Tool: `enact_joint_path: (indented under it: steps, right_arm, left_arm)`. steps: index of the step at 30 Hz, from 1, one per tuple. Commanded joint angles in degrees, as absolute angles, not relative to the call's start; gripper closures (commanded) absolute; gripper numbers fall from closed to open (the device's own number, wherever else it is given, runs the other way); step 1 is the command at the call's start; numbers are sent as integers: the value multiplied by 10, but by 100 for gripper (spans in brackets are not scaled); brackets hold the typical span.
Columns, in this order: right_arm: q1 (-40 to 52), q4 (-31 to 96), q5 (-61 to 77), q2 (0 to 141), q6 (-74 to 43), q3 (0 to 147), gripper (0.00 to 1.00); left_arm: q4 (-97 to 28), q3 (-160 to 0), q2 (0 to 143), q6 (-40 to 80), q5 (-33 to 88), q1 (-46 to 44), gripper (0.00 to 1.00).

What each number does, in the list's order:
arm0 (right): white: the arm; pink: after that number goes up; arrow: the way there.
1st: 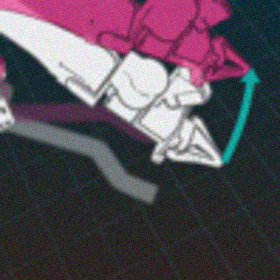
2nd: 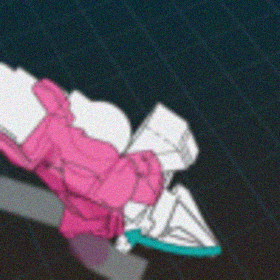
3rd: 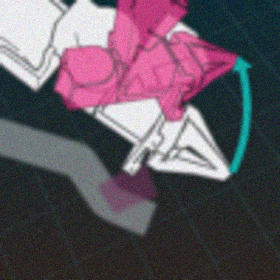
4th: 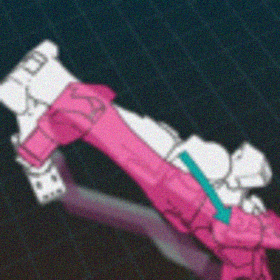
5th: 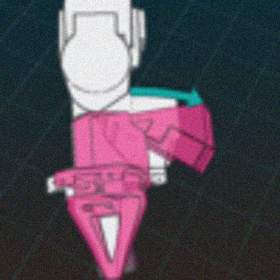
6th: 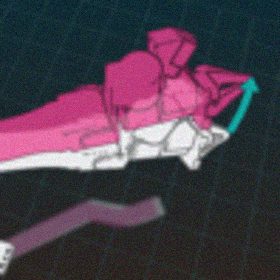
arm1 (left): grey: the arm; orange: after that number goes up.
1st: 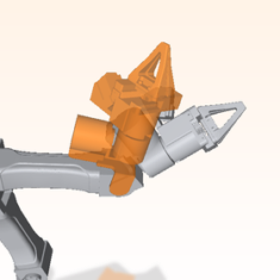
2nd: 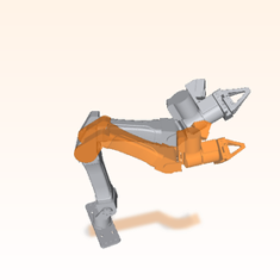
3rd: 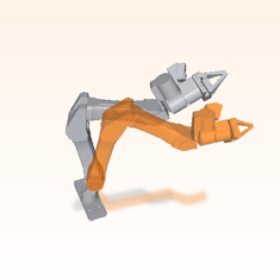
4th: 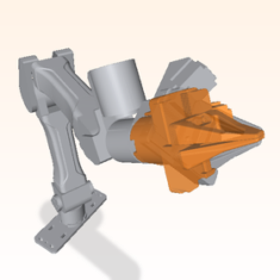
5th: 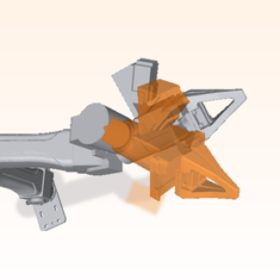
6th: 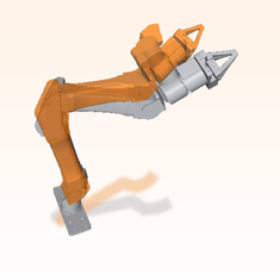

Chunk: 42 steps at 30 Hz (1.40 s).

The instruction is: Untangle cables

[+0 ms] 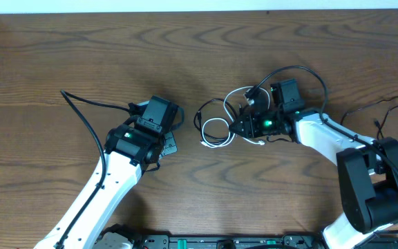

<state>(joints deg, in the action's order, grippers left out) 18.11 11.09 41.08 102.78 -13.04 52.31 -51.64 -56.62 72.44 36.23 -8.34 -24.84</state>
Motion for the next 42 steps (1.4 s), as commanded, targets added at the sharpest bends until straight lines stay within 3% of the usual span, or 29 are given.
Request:
enact_joint_path:
  steps: [1,13,24,42]
  right_arm:
    - [194,109,364,1035,-122,526,68]
    - [207,112,315,1035,-124,526,69]
    - [226,111,309,1039,-137,524,76]
    - [240,90,251,1044,-137,524,99]
  left_arm:
    - [-519,-566,727,368,-96,-247,83]
    - [-519,-566,727,368,-96,-247,83]
    - [-519,-566,727,368,-96,-247,83]
    - [-525,-566,727,368,-96,-247,83]
